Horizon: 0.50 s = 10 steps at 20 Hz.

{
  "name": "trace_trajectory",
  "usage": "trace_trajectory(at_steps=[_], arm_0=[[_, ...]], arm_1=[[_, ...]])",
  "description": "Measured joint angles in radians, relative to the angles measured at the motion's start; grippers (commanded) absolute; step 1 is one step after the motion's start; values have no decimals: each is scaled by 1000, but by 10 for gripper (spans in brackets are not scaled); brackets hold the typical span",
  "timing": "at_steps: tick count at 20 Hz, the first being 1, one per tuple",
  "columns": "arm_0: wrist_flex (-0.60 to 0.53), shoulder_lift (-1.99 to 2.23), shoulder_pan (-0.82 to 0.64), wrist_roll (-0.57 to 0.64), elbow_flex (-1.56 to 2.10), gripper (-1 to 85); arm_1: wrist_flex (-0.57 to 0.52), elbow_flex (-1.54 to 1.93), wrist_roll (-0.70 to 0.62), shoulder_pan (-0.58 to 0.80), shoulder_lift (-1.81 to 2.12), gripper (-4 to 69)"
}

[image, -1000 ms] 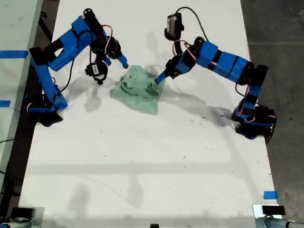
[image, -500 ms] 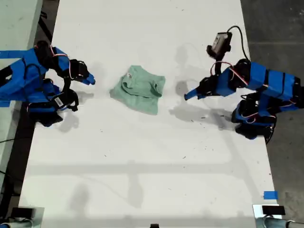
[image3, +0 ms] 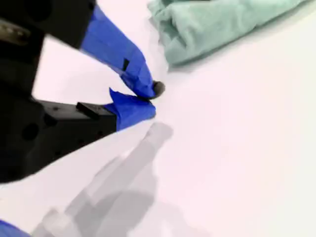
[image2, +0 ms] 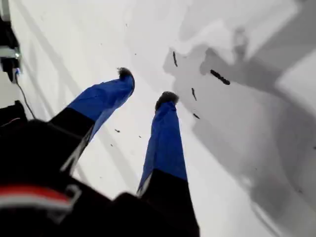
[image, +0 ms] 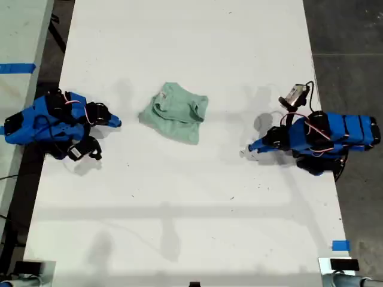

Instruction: Fold tshirt

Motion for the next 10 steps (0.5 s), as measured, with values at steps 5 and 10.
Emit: trace_trajectory(at_steps=[5,10], arm_0=[[12,6,186,-3,8,58],[12,6,322,-3,8,58]], arm_1=[[-9,8,-224,26,31,100],[-9,8,-575,15,28,95]])
